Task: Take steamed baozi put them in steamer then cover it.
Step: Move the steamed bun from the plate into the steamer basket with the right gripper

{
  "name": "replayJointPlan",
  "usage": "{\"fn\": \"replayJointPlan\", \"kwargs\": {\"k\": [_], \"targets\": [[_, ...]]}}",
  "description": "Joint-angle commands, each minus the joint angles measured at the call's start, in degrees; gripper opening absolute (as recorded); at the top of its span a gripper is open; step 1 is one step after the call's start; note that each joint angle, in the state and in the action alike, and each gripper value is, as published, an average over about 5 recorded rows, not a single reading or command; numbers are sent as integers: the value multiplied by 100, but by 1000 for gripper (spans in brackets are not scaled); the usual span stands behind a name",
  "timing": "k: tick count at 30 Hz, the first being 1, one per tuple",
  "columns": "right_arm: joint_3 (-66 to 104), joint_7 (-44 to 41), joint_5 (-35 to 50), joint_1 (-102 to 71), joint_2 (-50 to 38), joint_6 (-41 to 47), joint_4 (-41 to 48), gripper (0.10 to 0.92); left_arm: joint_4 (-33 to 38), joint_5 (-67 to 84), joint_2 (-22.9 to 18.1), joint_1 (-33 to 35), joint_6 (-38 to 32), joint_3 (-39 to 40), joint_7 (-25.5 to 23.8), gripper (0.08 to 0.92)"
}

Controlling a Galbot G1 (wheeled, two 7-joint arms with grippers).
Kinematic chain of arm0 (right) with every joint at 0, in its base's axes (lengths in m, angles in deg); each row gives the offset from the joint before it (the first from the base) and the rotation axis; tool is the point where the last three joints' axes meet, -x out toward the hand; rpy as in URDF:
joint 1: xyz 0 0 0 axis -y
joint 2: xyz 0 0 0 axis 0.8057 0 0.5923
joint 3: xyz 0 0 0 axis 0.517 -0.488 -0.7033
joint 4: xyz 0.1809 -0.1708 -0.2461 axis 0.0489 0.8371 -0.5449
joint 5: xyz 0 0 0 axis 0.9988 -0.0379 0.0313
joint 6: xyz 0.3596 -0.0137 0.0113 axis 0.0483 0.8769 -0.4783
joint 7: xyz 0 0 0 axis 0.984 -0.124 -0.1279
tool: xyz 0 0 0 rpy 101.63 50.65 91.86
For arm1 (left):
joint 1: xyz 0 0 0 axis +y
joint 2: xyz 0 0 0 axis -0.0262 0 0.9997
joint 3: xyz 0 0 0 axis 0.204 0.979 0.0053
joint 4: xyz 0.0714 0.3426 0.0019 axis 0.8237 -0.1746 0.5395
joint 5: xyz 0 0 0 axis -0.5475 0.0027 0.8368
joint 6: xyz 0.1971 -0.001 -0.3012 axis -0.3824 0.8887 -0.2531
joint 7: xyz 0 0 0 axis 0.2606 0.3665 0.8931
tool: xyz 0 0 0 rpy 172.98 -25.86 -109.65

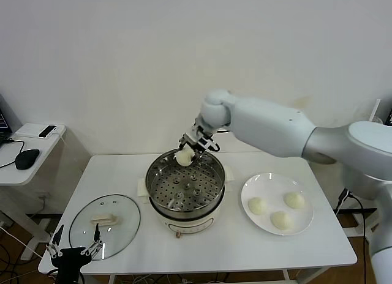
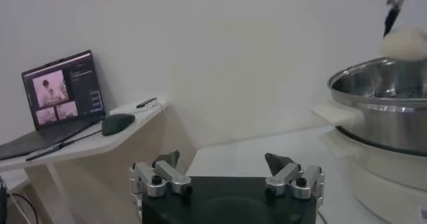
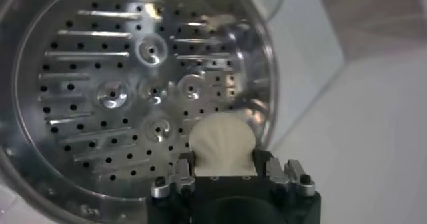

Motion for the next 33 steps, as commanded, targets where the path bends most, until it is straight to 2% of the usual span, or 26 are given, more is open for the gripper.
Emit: {"fn": "replayJointPlan", "kwargs": {"k": [1, 6, 22, 29, 33], "targets": [[-299, 149, -719, -164, 263, -710, 334, 551, -1, -3, 4, 1, 3, -1, -3, 823], [-236, 257, -983, -309, 302, -928, 533, 552, -9, -3, 11, -12, 7, 0, -6, 823], [-119, 392, -1059, -412, 486, -1083, 852, 559, 28, -8, 8, -30, 11, 28, -5, 823], [-109, 417, -898, -336, 478, -1147, 825, 717, 58, -8, -2, -29, 16, 29, -3, 823], [-196, 94, -163, -19, 262, -729, 410, 801, 93, -11, 2, -8, 32, 30, -8, 823]]}}
